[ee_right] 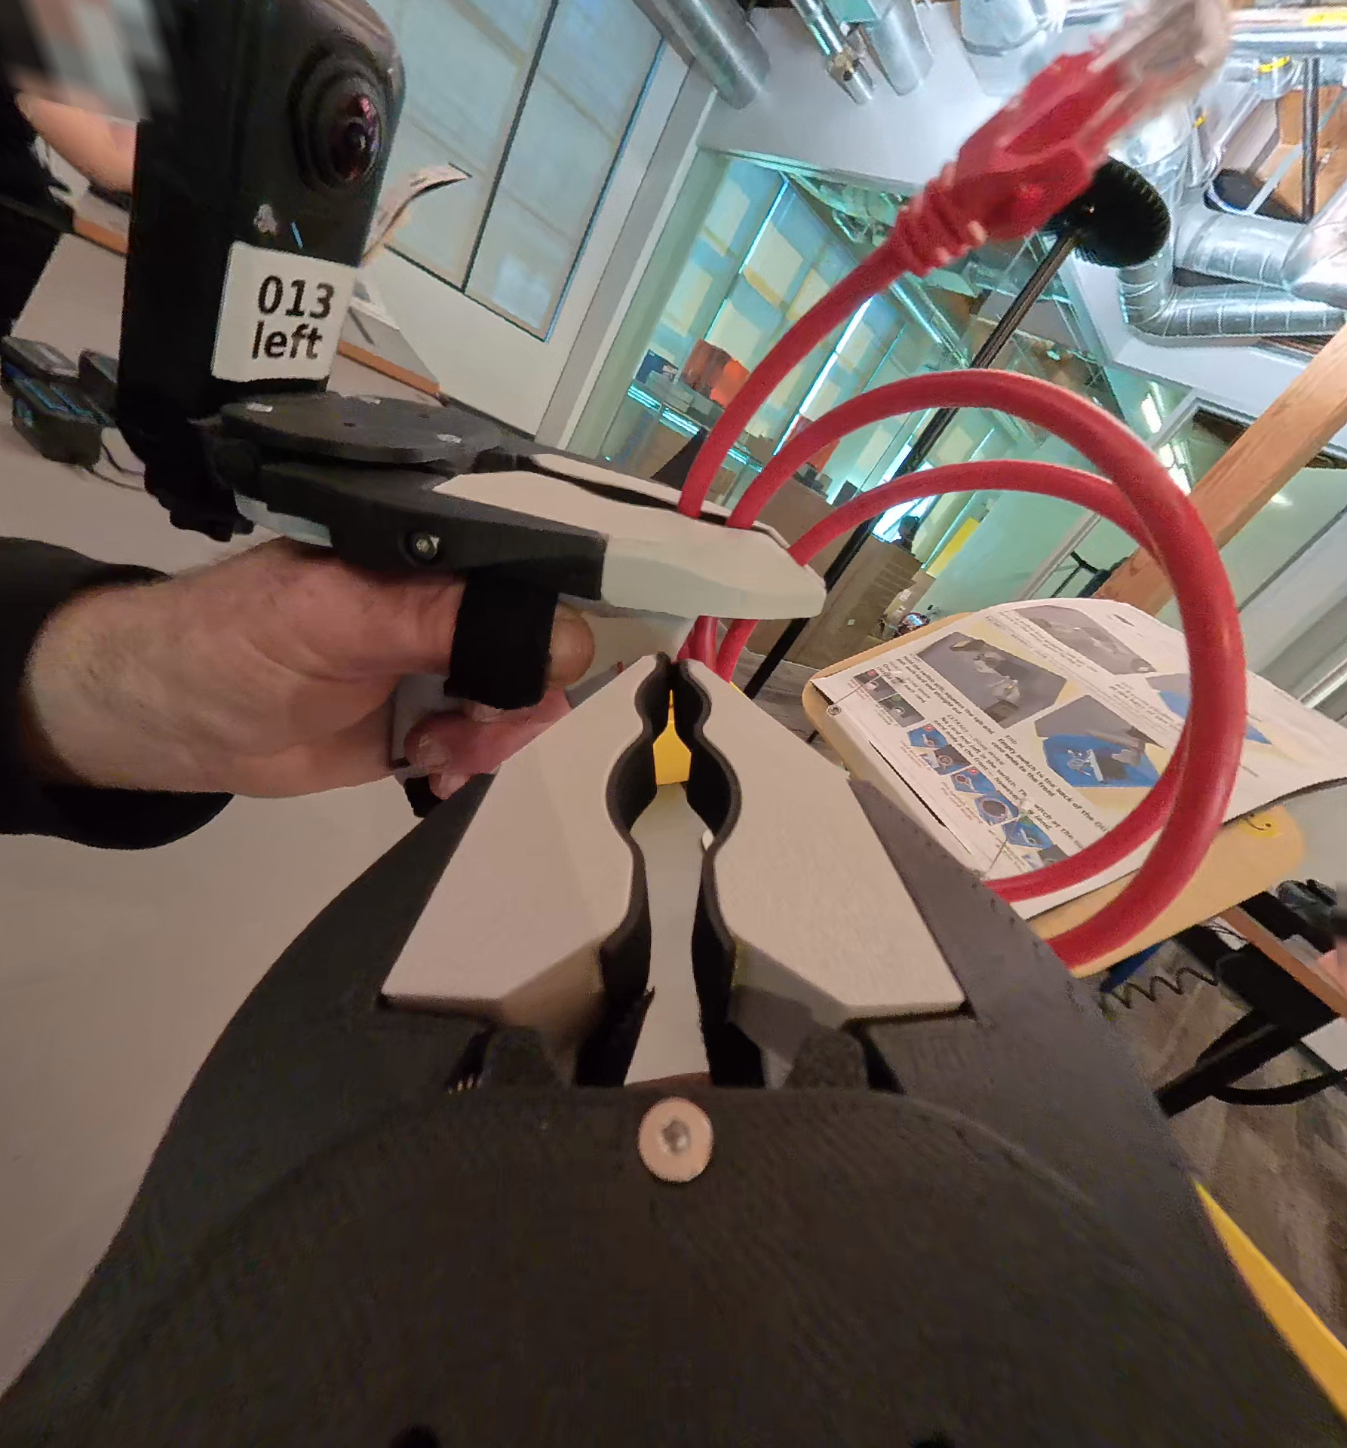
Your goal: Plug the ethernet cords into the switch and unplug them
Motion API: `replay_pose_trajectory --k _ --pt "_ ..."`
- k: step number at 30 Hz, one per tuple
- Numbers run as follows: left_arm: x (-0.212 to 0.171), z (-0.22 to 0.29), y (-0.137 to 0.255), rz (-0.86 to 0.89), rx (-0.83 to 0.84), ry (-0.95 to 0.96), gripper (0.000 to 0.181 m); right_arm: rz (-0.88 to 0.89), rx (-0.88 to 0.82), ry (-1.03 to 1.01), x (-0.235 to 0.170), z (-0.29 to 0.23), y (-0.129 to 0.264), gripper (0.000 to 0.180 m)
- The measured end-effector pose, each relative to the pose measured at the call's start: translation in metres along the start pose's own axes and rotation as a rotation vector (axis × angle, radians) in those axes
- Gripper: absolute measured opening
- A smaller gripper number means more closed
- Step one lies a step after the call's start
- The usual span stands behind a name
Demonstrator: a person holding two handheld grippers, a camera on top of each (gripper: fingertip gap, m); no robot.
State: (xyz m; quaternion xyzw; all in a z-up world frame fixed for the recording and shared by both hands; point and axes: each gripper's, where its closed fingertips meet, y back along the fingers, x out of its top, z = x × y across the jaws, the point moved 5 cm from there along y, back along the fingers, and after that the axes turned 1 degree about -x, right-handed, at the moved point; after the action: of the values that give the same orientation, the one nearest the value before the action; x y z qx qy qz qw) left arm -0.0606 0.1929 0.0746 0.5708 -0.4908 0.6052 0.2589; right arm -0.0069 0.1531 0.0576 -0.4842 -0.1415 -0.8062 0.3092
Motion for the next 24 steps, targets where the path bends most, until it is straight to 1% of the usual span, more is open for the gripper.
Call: replay_pose_trajectory --k 10,14,17,21,24 --pt "-0.001 -0.003 0.0 -0.007 -0.008 0.06 0.005 -0.143 0.032 0.239 -0.012 -0.014 -0.005 0.0" --pt "-0.006 0.001 -0.002 -0.025 -0.032 0.093 0.005 -0.268 0.015 0.366 -0.025 -0.014 -0.009 0.0" --pt "-0.011 0.006 -0.004 -0.032 -0.038 0.121 0.005 -0.366 -0.032 0.456 -0.036 -0.01 -0.011 0.0" --pt "-0.012 0.0 -0.004 -0.019 -0.044 0.243 0.005 -0.399 -0.085 0.416 -0.04 -0.004 -0.012 0.0" --pt "-0.008 -0.007 -0.002 0.007 -0.032 0.282 0.005 -0.318 -0.062 0.325 -0.036 -0.005 -0.013 0.0"
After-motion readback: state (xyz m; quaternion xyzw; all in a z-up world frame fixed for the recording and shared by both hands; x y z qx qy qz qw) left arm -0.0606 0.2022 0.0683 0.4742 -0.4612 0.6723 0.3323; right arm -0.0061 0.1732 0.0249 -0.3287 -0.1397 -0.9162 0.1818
